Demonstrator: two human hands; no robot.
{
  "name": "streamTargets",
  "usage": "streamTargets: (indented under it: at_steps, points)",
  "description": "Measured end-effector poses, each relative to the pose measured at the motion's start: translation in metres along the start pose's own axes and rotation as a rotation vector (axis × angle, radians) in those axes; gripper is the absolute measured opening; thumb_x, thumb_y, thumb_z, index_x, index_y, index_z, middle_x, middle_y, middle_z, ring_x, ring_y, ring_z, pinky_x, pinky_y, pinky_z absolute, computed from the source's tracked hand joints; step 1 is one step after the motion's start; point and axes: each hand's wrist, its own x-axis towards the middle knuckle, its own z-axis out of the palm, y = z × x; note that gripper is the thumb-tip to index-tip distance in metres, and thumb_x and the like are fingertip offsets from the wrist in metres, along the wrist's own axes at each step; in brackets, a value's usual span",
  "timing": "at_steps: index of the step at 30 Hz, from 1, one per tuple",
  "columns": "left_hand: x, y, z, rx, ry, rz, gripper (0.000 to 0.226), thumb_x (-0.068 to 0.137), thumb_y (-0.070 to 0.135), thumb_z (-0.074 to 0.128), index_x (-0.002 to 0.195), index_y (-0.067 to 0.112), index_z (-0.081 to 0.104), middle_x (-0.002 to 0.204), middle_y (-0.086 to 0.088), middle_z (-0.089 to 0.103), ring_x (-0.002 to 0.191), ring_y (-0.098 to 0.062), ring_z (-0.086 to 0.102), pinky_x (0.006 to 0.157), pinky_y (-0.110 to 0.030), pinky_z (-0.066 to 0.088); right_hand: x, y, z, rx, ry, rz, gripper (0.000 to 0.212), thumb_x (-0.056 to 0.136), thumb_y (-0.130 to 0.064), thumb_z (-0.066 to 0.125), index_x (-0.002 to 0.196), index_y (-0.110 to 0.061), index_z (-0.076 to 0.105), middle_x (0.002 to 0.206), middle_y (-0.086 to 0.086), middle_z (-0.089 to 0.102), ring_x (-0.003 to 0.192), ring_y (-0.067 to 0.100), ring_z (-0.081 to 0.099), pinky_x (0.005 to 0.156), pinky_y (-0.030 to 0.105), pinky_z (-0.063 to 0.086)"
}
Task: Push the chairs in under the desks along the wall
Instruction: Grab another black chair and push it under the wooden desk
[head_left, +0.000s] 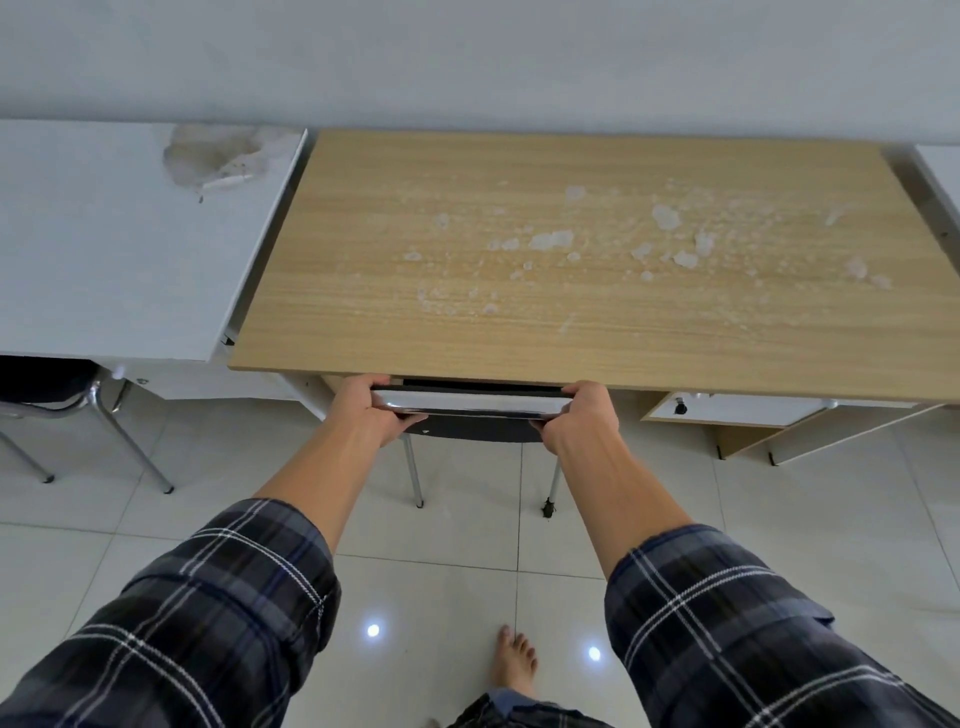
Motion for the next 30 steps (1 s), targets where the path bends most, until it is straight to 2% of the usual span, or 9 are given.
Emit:
streamTargets:
  at_steps: [2, 5, 8, 10, 12, 14, 18, 22, 30]
  points:
    - [-0.003, -0.003, -0.002, 0.041, 0.012, 0.016, 0.012, 0.087, 0.005, 0.061, 0.082, 0.003, 0.05, 0.091, -0.017, 0.054, 0.09, -0.04, 0.055, 0.088, -0.061, 0.05, -0.004, 0.001, -0.007, 0.009, -0.044, -0.01, 0.011, 0.089, -0.009, 0.065, 0.097, -0.008, 0.058, 0.09, 0.011, 0.054, 0.076, 0.027, 0.057, 0.094, 0.053, 0.062]
    - [-0.009, -0.008, -0.003, 0.15, 0.004, 0.056, 0.023, 0.089, 0.016, 0.064, 0.079, 0.004, 0.047, 0.09, -0.016, 0.052, 0.09, -0.032, 0.057, 0.091, -0.054, 0.051, -0.014, 0.005, -0.023, -0.005, -0.141, -0.025, 0.019, 0.092, -0.02, 0.075, 0.094, -0.006, 0.061, 0.102, 0.017, 0.066, 0.097, 0.034, 0.068, 0.089, 0.05, 0.062]
    - [-0.016, -0.02, -0.005, 0.282, -0.029, 0.136, 0.02, 0.088, 0.018, 0.066, 0.099, 0.007, 0.053, 0.103, -0.014, 0.053, 0.104, -0.029, 0.057, 0.094, -0.05, 0.05, -0.028, 0.011, -0.038, -0.035, -0.204, -0.118, 0.021, 0.095, -0.018, 0.073, 0.108, -0.006, 0.062, 0.103, 0.018, 0.067, 0.096, 0.033, 0.07, 0.089, 0.048, 0.06]
    - [-0.02, -0.031, -0.01, 0.331, -0.058, 0.201, 0.038, 0.084, 0.017, 0.07, 0.118, 0.008, 0.054, 0.109, -0.011, 0.057, 0.109, -0.027, 0.057, 0.094, -0.046, 0.05, -0.04, 0.022, -0.048, -0.156, -0.224, -0.217, 0.024, 0.096, -0.016, 0.071, 0.115, -0.005, 0.062, 0.102, 0.014, 0.069, 0.091, 0.027, 0.069, 0.089, 0.043, 0.058]
    - [-0.027, -0.043, -0.017, 0.395, -0.078, 0.262, 0.058, 0.081, 0.018, 0.074, 0.132, 0.012, 0.048, 0.121, -0.009, 0.058, 0.112, -0.025, 0.056, 0.093, -0.042, 0.05, -0.051, 0.038, -0.062, -0.446, -0.171, -0.409, 0.025, 0.094, -0.02, 0.069, 0.114, -0.006, 0.064, 0.107, 0.011, 0.071, 0.097, 0.027, 0.07, 0.089, 0.041, 0.056]
    - [-0.034, -0.059, -0.025, 0.528, -0.093, 0.327, 0.071, 0.077, 0.019, 0.077, 0.139, 0.011, 0.042, 0.13, -0.009, 0.056, 0.115, -0.026, 0.055, 0.096, -0.041, 0.049, -0.064, 0.06, -0.081, -0.757, -0.092, -0.618, 0.042, 0.094, -0.027, 0.068, 0.13, -0.007, 0.06, 0.119, 0.011, 0.069, 0.111, 0.03, 0.067, 0.089, 0.039, 0.053]
    - [-0.057, -0.098, -0.049, 0.984, -0.127, 0.526, 0.087, 0.078, 0.026, 0.075, 0.15, 0.011, 0.027, 0.149, -0.013, 0.04, 0.131, -0.033, 0.043, 0.104, -0.047, 0.041, -0.083, 0.098, -0.121, -1.112, -0.026, -0.82, 0.058, 0.1, -0.041, 0.06, 0.146, -0.01, 0.045, 0.137, 0.013, 0.064, 0.13, 0.034, 0.056, 0.102, 0.041, 0.046]
    - [-0.079, -0.139, -0.076, 1.322, -0.268, 0.691, 0.079, 0.084, 0.034, 0.069, 0.15, 0.016, 0.03, 0.153, -0.006, 0.035, 0.136, -0.029, 0.037, 0.106, -0.041, 0.035, -0.102, 0.13, -0.174, -1.215, 0.156, -0.845, 0.063, 0.101, -0.054, 0.051, 0.149, -0.014, 0.043, 0.149, 0.014, 0.052, 0.138, 0.036, 0.042, 0.11, 0.049, 0.04]
    - [-0.148, -0.25, -0.102, 1.754, -0.562, 0.813, 0.073, 0.084, 0.041, 0.065, 0.147, 0.017, 0.036, 0.149, -0.008, 0.042, 0.131, -0.029, 0.044, 0.099, -0.036, 0.04, -0.132, 0.163, -0.312, -1.137, 0.391, -0.756, 0.064, 0.102, -0.058, 0.045, 0.151, -0.015, 0.044, 0.156, 0.014, 0.046, 0.143, 0.037, 0.039, 0.114, 0.051, 0.035]
